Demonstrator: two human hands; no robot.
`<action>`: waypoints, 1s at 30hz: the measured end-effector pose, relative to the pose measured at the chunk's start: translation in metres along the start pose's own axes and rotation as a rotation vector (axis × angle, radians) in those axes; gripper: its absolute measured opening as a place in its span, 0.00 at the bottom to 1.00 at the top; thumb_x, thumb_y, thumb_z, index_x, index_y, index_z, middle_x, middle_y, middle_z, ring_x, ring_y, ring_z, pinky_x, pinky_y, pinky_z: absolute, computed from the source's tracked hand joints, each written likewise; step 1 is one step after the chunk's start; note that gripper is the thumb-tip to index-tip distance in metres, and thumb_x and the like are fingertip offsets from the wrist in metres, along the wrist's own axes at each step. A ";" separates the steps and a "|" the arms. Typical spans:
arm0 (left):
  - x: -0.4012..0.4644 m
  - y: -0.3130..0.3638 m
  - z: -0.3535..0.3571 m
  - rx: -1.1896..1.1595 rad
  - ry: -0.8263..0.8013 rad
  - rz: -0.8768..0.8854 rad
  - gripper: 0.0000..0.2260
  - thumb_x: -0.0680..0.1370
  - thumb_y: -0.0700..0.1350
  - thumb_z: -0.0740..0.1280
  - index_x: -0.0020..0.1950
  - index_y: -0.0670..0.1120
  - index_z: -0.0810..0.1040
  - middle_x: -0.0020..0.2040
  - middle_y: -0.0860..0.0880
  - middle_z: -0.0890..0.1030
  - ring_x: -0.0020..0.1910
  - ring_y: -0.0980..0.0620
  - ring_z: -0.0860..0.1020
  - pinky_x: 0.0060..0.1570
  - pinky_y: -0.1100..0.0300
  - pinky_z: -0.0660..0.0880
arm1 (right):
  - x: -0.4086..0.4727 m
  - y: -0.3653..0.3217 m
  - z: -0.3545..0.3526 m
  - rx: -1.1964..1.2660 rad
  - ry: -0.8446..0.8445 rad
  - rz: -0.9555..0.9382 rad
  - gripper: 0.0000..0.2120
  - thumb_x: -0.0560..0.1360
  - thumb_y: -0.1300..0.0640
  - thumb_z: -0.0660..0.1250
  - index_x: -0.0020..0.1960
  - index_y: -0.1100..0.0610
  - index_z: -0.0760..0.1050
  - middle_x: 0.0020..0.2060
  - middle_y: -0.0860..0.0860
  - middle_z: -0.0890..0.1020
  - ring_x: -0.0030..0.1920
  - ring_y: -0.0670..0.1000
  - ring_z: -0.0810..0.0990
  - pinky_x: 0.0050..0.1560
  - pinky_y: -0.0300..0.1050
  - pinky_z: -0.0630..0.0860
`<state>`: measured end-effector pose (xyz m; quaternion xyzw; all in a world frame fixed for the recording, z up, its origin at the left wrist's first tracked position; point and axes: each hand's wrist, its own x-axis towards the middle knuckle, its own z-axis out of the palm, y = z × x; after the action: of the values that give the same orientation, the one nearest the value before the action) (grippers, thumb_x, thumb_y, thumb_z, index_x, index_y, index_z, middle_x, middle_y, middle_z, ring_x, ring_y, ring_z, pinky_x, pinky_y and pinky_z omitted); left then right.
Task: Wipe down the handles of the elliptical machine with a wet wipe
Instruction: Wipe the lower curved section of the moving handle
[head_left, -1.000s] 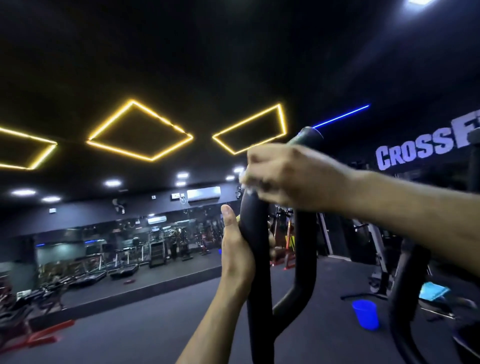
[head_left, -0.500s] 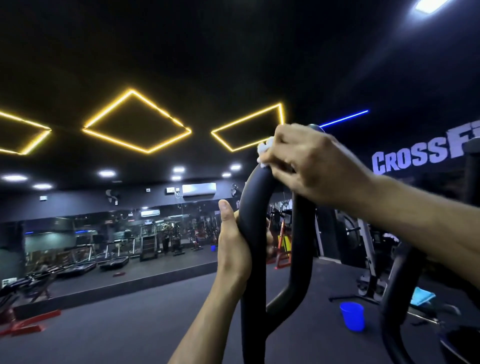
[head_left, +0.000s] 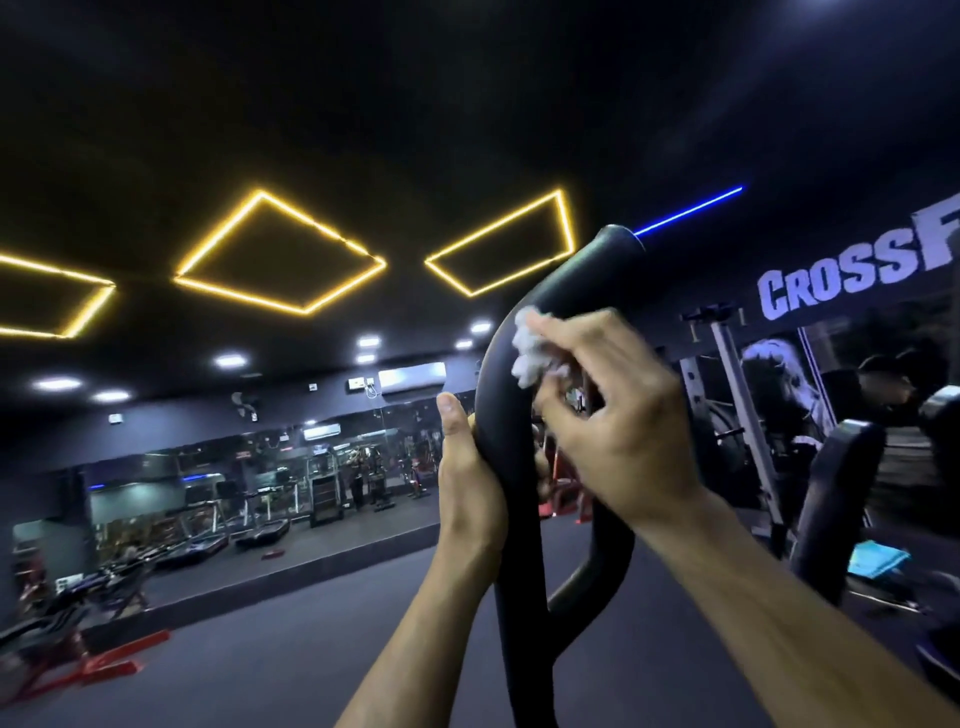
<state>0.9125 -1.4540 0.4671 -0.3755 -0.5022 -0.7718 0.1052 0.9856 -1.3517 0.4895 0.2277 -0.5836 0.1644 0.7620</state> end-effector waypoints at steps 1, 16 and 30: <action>0.001 -0.001 -0.001 0.019 0.001 -0.010 0.41 0.80 0.74 0.49 0.47 0.38 0.81 0.33 0.37 0.76 0.28 0.44 0.73 0.28 0.59 0.71 | 0.009 0.005 -0.001 -0.049 0.092 -0.016 0.17 0.74 0.71 0.69 0.62 0.64 0.80 0.50 0.55 0.81 0.52 0.56 0.80 0.59 0.39 0.75; 0.006 -0.005 -0.004 0.013 0.028 0.044 0.34 0.83 0.70 0.49 0.44 0.50 0.87 0.45 0.47 0.85 0.50 0.50 0.84 0.55 0.55 0.79 | -0.045 -0.006 0.019 0.136 0.048 0.054 0.11 0.76 0.71 0.70 0.55 0.60 0.85 0.46 0.50 0.83 0.49 0.49 0.80 0.54 0.42 0.78; 0.001 -0.003 -0.003 0.022 -0.023 0.015 0.41 0.84 0.68 0.45 0.50 0.33 0.81 0.41 0.35 0.81 0.38 0.42 0.79 0.32 0.61 0.76 | -0.038 -0.008 0.035 0.375 0.279 0.448 0.11 0.76 0.70 0.70 0.55 0.58 0.82 0.50 0.51 0.84 0.51 0.48 0.85 0.50 0.45 0.83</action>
<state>0.9084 -1.4549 0.4654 -0.3870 -0.5091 -0.7610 0.1094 0.9512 -1.3767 0.4592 0.2053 -0.4687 0.4620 0.7244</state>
